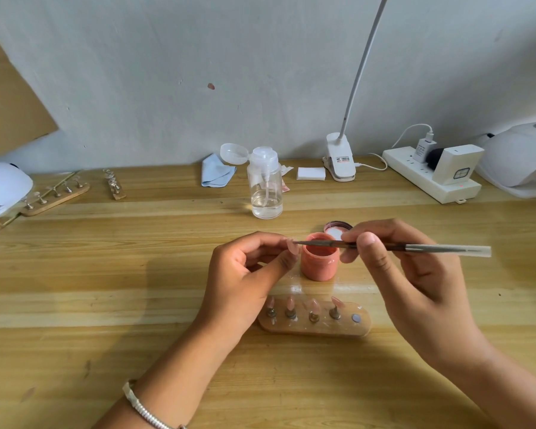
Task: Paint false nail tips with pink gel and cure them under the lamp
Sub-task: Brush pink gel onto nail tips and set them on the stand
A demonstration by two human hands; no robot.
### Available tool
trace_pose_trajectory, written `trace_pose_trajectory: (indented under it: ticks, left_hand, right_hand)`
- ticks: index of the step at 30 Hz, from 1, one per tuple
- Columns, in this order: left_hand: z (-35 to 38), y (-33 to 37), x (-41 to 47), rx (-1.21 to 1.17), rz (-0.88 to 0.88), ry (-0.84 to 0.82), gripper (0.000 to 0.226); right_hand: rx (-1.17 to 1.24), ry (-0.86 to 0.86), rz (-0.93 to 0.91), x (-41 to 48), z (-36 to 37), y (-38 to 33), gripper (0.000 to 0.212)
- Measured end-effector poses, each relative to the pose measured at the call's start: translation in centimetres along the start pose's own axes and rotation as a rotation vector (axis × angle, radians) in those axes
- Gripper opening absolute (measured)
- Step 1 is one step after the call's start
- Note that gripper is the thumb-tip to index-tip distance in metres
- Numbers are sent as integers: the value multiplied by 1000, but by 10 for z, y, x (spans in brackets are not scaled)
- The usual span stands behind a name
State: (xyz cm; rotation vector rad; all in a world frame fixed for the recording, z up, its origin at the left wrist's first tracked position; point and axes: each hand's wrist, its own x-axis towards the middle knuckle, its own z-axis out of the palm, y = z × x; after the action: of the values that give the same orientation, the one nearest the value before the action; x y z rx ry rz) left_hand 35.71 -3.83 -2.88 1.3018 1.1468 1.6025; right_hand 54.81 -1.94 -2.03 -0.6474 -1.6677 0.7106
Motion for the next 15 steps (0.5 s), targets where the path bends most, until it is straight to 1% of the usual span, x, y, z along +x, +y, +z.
trace_pose_trajectory:
  ticks: [5,10,13,15]
  left_hand:
    - [-1,-1,0,13,4,1,10]
    - [-2,-3,1,42,22,-8,10]
    - [-1,-3,1,35,21,-7,9]
    - [-1,-3,1,34,17,-4,8]
  right_hand:
    - [-17,54,-23,0,-3,-3,24]
    - [-79,-7,-59,1,1,-3,16]
    - [-82,-33,-52,0,1,-4,16]
    - [-76,-20,-45,-1,-1,-5,19]
